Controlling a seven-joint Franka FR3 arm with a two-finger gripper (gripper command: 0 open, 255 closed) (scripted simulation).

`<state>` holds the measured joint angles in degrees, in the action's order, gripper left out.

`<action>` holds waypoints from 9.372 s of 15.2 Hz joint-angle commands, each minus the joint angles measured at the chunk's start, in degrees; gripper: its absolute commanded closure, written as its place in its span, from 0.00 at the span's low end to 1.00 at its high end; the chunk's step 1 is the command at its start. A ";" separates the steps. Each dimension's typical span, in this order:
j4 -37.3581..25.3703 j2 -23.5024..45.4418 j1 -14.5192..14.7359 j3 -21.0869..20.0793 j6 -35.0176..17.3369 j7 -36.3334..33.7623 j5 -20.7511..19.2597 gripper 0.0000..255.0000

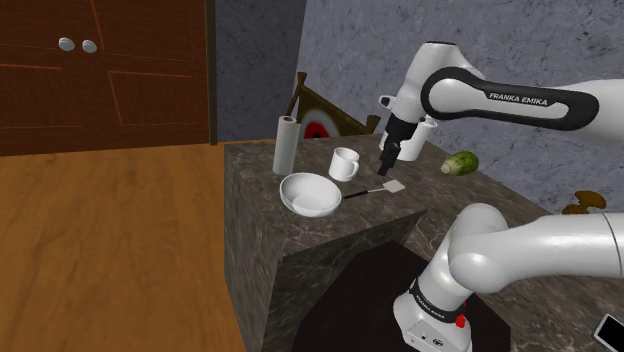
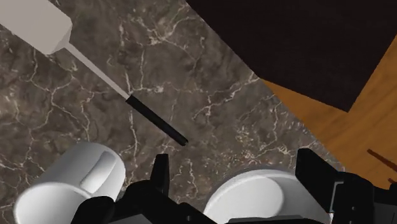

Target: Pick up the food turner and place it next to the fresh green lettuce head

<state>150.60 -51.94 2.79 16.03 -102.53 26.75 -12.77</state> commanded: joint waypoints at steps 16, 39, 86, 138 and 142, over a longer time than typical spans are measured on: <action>-1.58 17.34 13.53 38.09 -20.32 55.70 -15.74 0.00; 0.57 20.60 15.20 41.48 -25.86 56.02 -16.19 1.00; -30.58 16.32 14.32 41.88 5.09 71.24 -13.32 1.00; -33.69 16.48 39.34 84.63 -13.98 81.45 -23.23 0.00; -33.69 16.48 39.34 84.63 -13.98 81.45 -23.23 0.00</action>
<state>116.91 -35.47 42.13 100.66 -116.51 108.20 -36.00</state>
